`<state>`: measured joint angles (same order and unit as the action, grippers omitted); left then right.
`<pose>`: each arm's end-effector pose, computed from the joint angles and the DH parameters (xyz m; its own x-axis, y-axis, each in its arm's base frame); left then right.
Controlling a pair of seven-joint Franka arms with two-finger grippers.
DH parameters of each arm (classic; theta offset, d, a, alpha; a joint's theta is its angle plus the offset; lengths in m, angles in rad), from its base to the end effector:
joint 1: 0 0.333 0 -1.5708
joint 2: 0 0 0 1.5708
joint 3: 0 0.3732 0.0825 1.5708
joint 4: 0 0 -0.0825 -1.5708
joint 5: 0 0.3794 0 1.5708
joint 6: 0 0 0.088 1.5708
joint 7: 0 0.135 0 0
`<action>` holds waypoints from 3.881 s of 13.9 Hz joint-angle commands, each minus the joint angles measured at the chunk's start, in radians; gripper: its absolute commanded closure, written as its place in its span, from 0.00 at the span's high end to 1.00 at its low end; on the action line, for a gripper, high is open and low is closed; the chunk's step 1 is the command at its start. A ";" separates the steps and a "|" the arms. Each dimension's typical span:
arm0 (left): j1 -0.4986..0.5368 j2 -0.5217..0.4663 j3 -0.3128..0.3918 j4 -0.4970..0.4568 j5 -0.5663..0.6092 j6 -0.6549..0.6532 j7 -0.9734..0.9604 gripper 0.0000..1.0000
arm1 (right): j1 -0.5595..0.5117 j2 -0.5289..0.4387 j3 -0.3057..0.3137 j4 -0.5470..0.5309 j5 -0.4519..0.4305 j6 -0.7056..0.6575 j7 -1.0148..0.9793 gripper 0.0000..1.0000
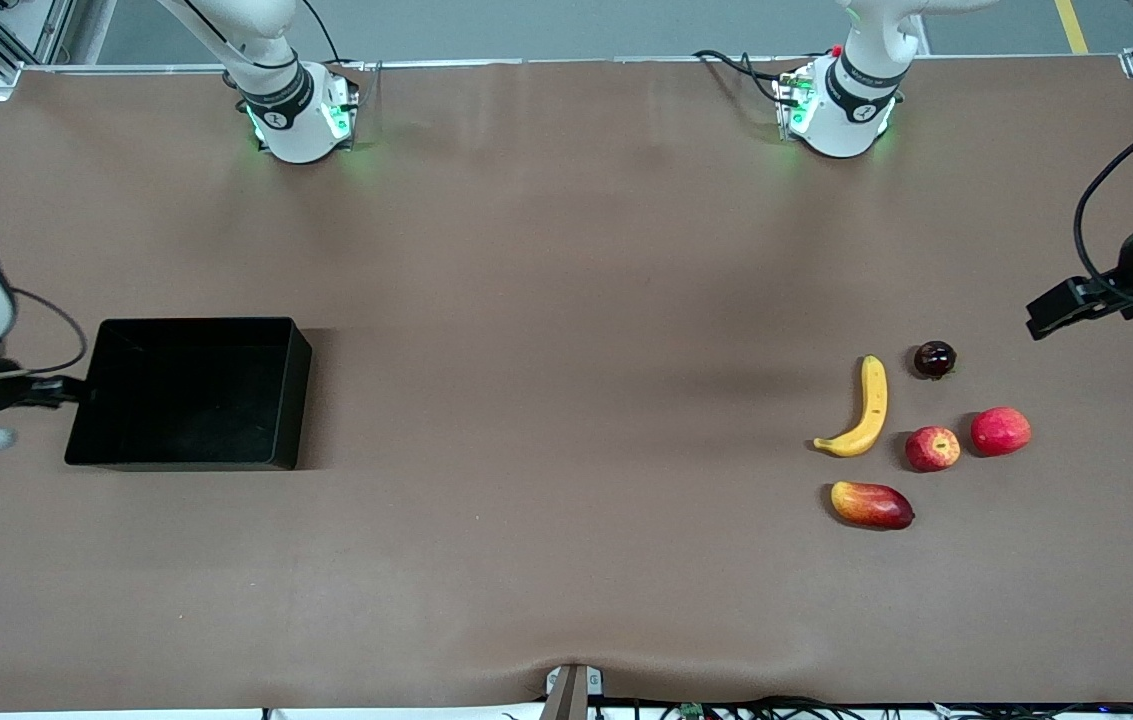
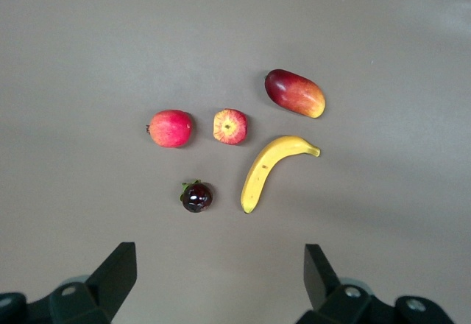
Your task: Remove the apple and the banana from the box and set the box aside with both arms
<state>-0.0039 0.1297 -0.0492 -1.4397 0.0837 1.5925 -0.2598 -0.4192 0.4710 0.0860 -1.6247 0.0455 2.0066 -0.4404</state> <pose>0.6003 -0.0185 0.6430 0.9782 0.2033 0.0423 0.2058 -0.9762 -0.0687 0.6490 -0.2288 0.3683 0.9956 0.0809 -0.0467 0.0755 -0.9912 -0.1086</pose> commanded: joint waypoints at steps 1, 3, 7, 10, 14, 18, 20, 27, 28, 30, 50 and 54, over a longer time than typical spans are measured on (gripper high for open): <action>0.007 -0.035 -0.005 -0.010 -0.019 -0.029 0.002 1.00 | 0.071 0.001 0.008 0.175 0.013 -0.104 -0.008 1.00; 0.007 -0.036 -0.006 -0.010 -0.019 -0.035 0.004 1.00 | 0.134 0.000 0.003 0.253 0.001 -0.133 -0.004 1.00; 0.005 -0.056 -0.012 -0.010 -0.022 -0.035 0.004 1.00 | 0.184 -0.034 0.014 0.296 0.021 -0.172 0.193 1.00; 0.005 -0.065 -0.015 -0.010 -0.022 -0.040 0.004 1.00 | 0.254 -0.103 0.011 0.296 0.010 -0.290 0.377 1.00; 0.005 -0.081 -0.011 -0.019 -0.071 -0.039 0.071 1.00 | 0.255 -0.245 0.012 0.287 0.013 -0.478 0.457 1.00; 0.010 -0.128 -0.006 -0.091 -0.079 -0.035 0.133 1.00 | 0.292 -0.388 0.012 0.246 0.008 -0.603 0.514 1.00; 0.001 -0.154 -0.005 -0.129 -0.079 -0.037 0.133 1.00 | 0.322 -0.472 0.011 0.162 0.008 -0.606 0.601 1.00; -0.047 -0.219 0.025 -0.202 -0.067 -0.042 0.134 1.00 | 0.307 -0.564 0.000 0.056 0.007 -0.615 0.438 1.00; -0.050 -0.220 0.025 -0.193 -0.067 -0.042 0.134 1.00 | 0.304 -0.566 -0.002 0.048 0.007 -0.612 0.437 1.00; -0.045 -0.216 0.026 -0.183 -0.074 -0.042 0.136 1.00 | 0.306 -0.559 -0.002 0.057 0.007 -0.609 0.437 1.00; -0.028 -0.157 0.026 -0.151 -0.062 -0.019 0.156 1.00 | 0.310 -0.552 0.001 0.068 -0.052 -0.568 0.427 1.00; -0.027 -0.157 0.026 -0.151 -0.062 -0.019 0.154 1.00 | 0.310 -0.552 0.001 0.066 -0.050 -0.568 0.427 1.00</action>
<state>-0.0365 -0.0334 -0.0234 -1.6074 0.0238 1.5732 -0.1281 -0.1052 -0.0578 0.0837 -1.5365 0.0039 1.4308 -0.0042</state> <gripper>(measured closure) 0.000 0.000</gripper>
